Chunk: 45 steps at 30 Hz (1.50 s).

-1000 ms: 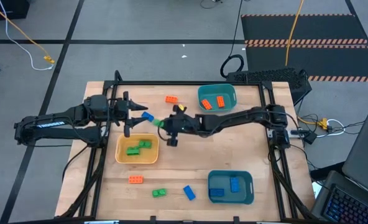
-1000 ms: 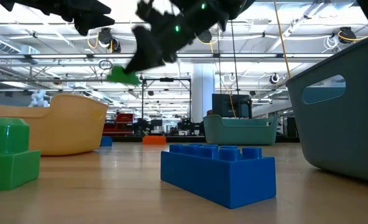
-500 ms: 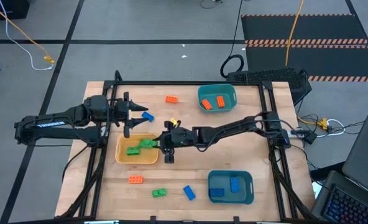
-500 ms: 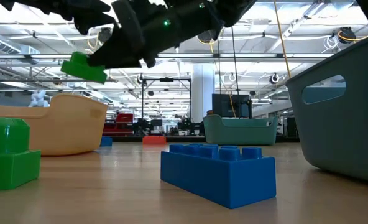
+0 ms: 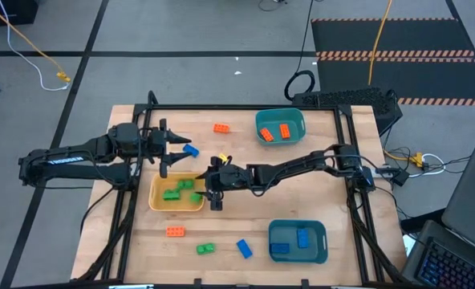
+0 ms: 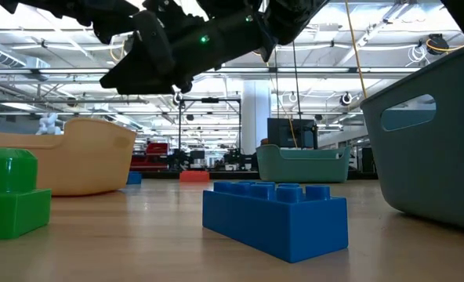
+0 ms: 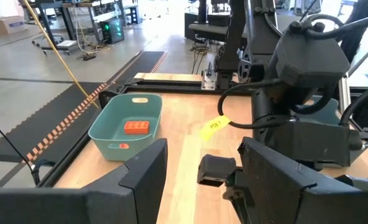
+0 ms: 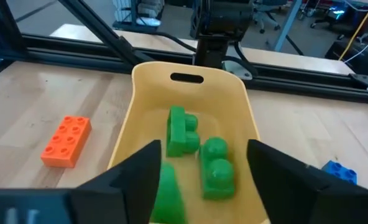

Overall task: Sort & place blocks by color
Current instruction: Put the green game piece into the yellow bin

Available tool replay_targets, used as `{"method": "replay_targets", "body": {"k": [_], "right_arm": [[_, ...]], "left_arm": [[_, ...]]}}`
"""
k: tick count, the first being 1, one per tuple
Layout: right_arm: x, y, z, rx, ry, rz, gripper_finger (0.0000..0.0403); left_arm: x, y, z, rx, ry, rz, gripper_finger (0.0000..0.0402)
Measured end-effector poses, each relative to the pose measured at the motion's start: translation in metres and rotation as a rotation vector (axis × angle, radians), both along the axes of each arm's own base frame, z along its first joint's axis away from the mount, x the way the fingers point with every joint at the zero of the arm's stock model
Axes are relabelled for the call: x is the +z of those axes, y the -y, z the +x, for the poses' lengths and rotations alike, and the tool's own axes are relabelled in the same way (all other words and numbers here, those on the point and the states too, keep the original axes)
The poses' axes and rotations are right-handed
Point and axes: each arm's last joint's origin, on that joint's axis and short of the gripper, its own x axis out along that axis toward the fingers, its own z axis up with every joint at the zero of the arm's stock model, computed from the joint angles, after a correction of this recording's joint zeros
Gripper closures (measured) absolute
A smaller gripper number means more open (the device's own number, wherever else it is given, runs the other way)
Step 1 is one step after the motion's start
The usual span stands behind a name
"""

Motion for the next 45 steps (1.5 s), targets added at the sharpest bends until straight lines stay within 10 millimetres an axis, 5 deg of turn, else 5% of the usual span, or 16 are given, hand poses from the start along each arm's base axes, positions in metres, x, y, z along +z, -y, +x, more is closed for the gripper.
{"method": "replay_targets", "body": {"k": [10, 26, 36, 45], "right_arm": [[-0.002, 0.003, -0.001, -0.005, -0.025, -0.048, 0.0138], [0.035, 0.015, -0.055, -0.199, -0.438, -0.242, 0.0145], [0.036, 0.061, -0.122, -0.438, -0.266, -0.161, 0.0145], [0.038, 0.085, -0.19, -0.41, -0.039, -0.015, 0.0145]], "left_arm": [[-0.001, 0.0, 0.0, 0.0, -0.01, -0.004, 0.0197], [0.001, 0.015, 0.002, -0.094, 0.011, -0.078, 0.0197], [-0.004, 0.049, 0.026, -0.169, 0.015, -0.138, 0.0197], [-0.029, 0.077, 0.049, -0.168, -0.162, -0.346, 0.0197]]}}
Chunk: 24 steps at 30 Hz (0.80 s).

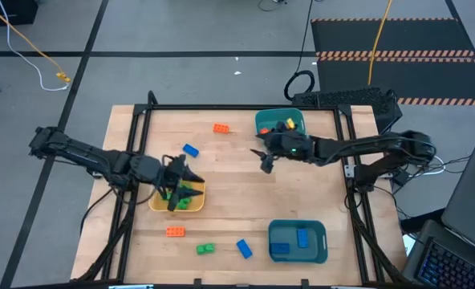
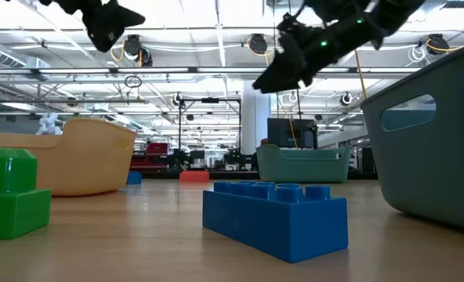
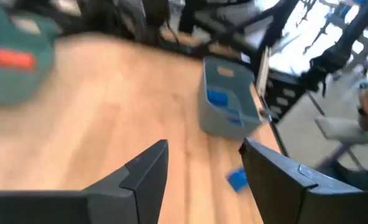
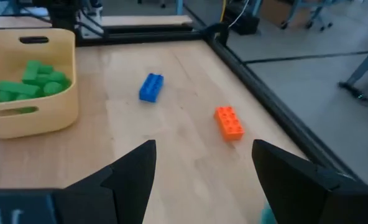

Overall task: Sort & place blocks by color
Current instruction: Put the green game piece into the yellow bin

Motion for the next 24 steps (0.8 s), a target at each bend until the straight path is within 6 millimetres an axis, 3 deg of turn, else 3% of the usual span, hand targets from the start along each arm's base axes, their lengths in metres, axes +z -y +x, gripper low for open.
{"method": "replay_targets", "body": {"k": [5, 10, 13, 18, 24], "right_arm": [[0.016, -0.001, -0.022, -0.008, 0.083, -0.025, 0.0145], [0.03, -0.003, -0.034, -0.002, 0.142, -0.039, 0.0145], [0.034, -0.006, -0.039, 0.003, 0.143, -0.034, 0.0145], [0.037, -0.012, -0.044, 0.027, 0.134, -0.028, 0.0145], [0.039, -0.018, -0.044, 0.056, 0.133, -0.048, 0.0145]], "left_arm": [[0.008, 0.022, 0.019, -0.02, -0.144, -0.011, 0.0197], [0.03, 0.052, 0.047, -0.011, -0.329, 0.101, 0.0197], [0.032, 0.068, 0.066, -0.018, -0.48, 0.121, 0.0197], [0.017, 0.093, 0.093, -0.077, -0.704, 0.069, 0.0197], [-0.012, 0.12, 0.11, -0.134, -0.806, 0.081, 0.0193]]}}
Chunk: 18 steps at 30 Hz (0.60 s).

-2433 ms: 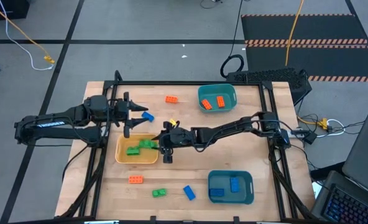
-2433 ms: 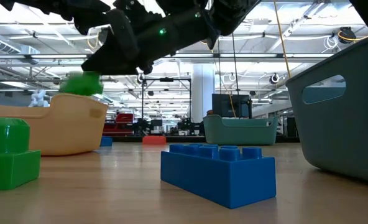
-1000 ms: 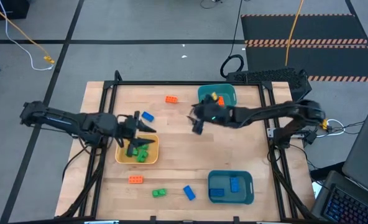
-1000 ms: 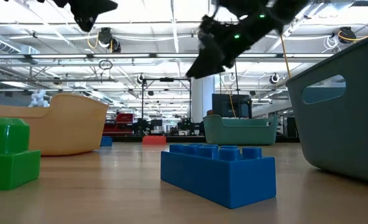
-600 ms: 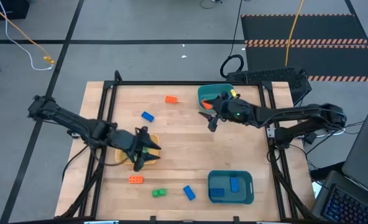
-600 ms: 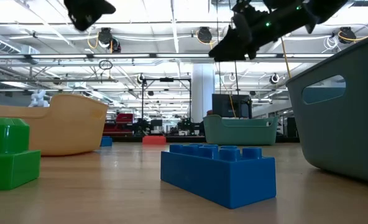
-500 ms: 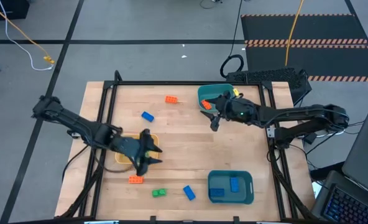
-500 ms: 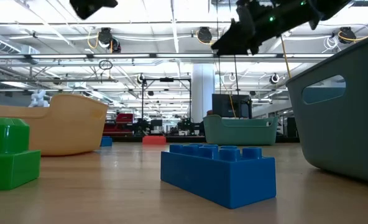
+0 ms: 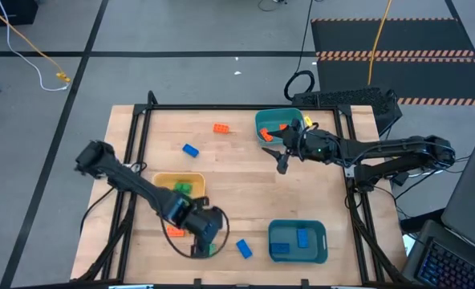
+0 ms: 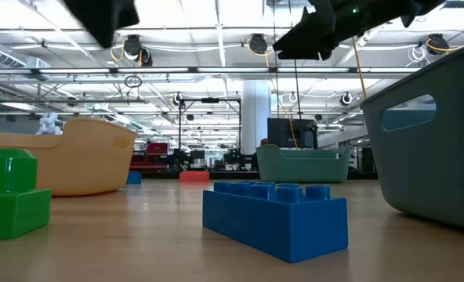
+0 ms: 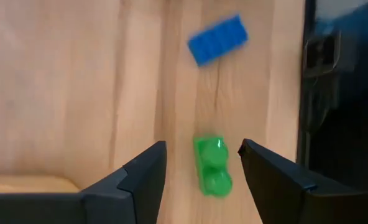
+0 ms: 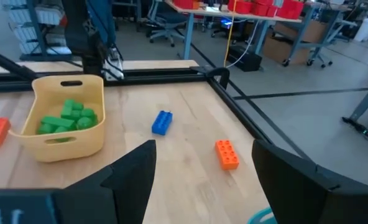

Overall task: Sort & place blocks by color
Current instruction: Put the green game piece into the yellow bin

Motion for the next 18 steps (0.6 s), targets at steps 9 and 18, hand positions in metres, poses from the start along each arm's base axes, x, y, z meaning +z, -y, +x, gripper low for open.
{"method": "replay_targets", "body": {"k": [9, 18], "right_arm": [[0.002, 0.002, -0.002, -0.04, -0.021, -0.084, 0.0145], [0.011, 0.007, -0.008, -0.077, 0.017, -0.118, 0.0145]], "left_arm": [[-0.012, 0.019, 0.003, 0.042, -0.142, -0.118, 0.0085], [-0.03, 0.022, 0.009, 0.138, -0.202, -0.114, 0.0005]]}}
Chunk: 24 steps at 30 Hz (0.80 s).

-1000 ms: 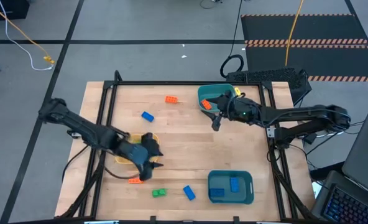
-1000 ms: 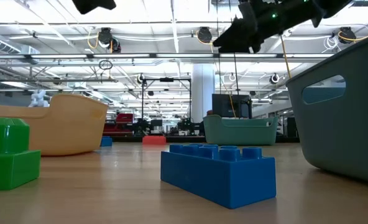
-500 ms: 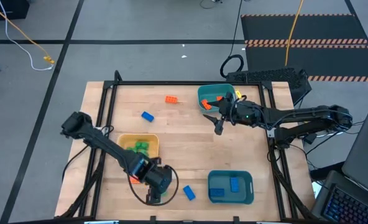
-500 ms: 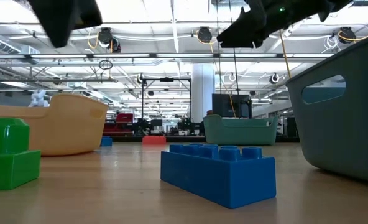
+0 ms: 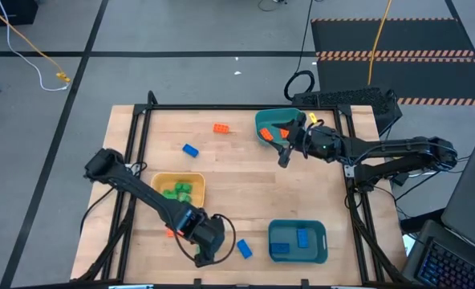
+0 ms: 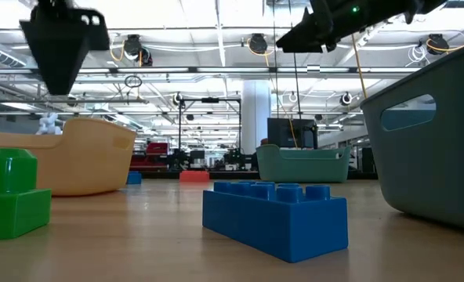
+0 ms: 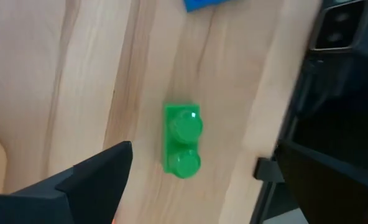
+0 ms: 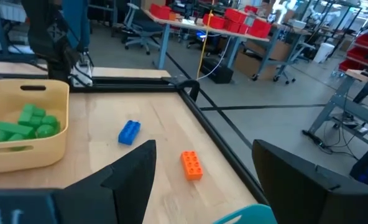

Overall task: Sort & place blocks by color
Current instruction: Put the green game piece into the yellow bin

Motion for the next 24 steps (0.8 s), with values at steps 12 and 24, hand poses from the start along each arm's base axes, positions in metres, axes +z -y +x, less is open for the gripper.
{"method": "replay_targets", "body": {"k": [12, 24], "right_arm": [[0.005, 0.0, -0.002, 0.007, 0.017, -0.03, 0.0145], [0.008, 0.0, -0.004, 0.006, 0.039, -0.022, 0.0145]], "left_arm": [[-0.048, 0.017, 0.005, 0.031, -0.155, 0.028, 0.0011], [-0.083, 0.021, 0.008, 0.035, -0.215, 0.131, 0.0012]]}}
